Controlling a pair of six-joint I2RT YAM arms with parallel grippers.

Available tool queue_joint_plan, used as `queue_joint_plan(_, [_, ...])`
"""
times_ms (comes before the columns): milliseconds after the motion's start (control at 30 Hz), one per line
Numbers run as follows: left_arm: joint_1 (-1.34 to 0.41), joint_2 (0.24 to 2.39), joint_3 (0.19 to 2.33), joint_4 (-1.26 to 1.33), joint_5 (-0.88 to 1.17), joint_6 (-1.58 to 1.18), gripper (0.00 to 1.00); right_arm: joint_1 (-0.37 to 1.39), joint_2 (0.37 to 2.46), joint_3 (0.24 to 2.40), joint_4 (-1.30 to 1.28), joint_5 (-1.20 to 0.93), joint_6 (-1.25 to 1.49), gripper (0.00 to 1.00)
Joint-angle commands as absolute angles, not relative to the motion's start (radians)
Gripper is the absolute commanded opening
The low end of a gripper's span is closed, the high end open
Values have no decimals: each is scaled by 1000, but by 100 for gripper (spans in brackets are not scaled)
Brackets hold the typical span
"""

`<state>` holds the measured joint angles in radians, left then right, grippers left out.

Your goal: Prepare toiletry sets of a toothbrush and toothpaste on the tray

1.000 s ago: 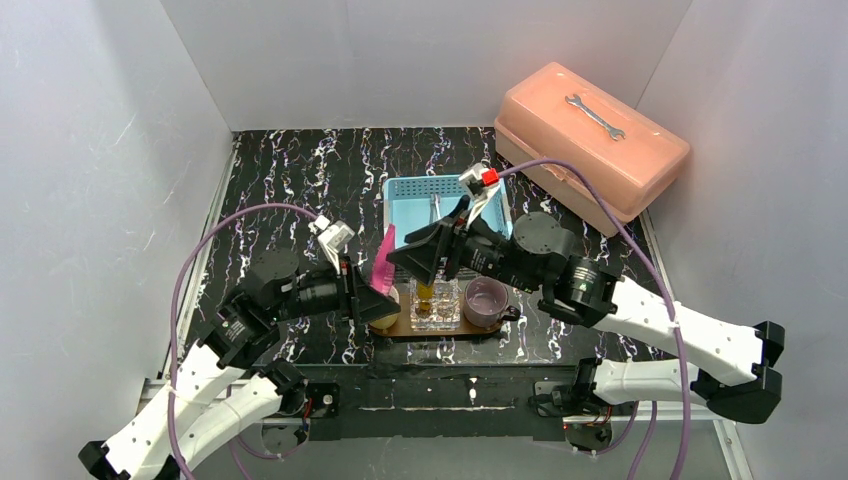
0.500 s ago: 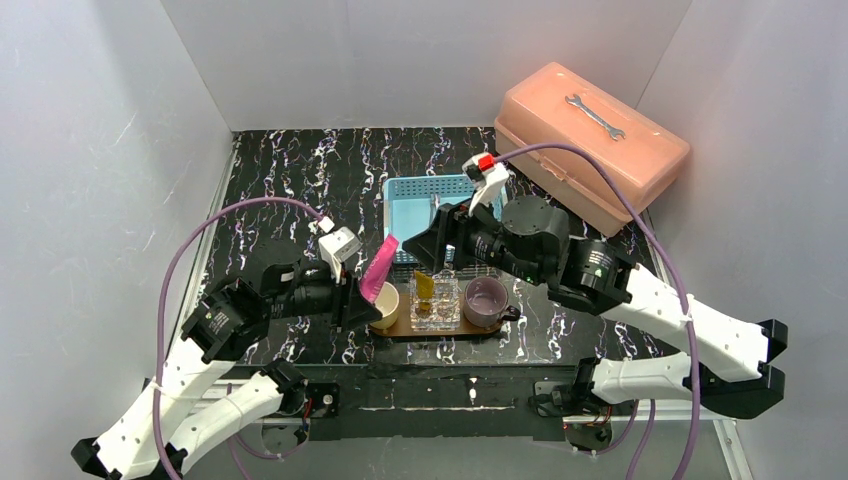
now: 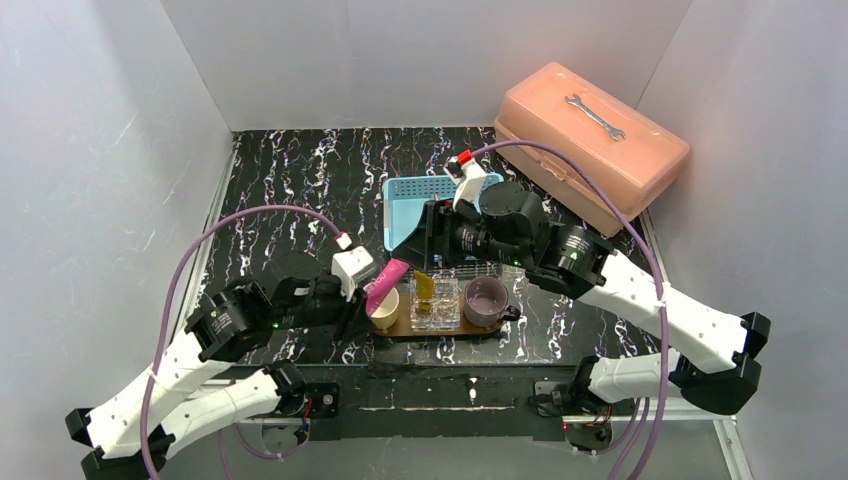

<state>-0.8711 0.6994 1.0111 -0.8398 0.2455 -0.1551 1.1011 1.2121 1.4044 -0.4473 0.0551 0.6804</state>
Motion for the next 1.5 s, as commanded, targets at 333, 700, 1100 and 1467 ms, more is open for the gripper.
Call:
queue_joint_plan(333, [-1100,758,1063,-875,-151,-101,0,1037,1273,1408,-433,-179,792,61])
queue_joint_plan(700, [-1158,745,1061,-886,-245,-100,0,1019,1266,1359,-463,-179,780,60])
queue_joint_plan(1100, [-1177,743,1055,-886,-269,-103,0,1006,1222,1362,-504,-115,759,61])
queue_joint_plan(1467, [-1184,743,1058,-888,-274,-106,0,1005,1225,1282,-431,-151,791,61])
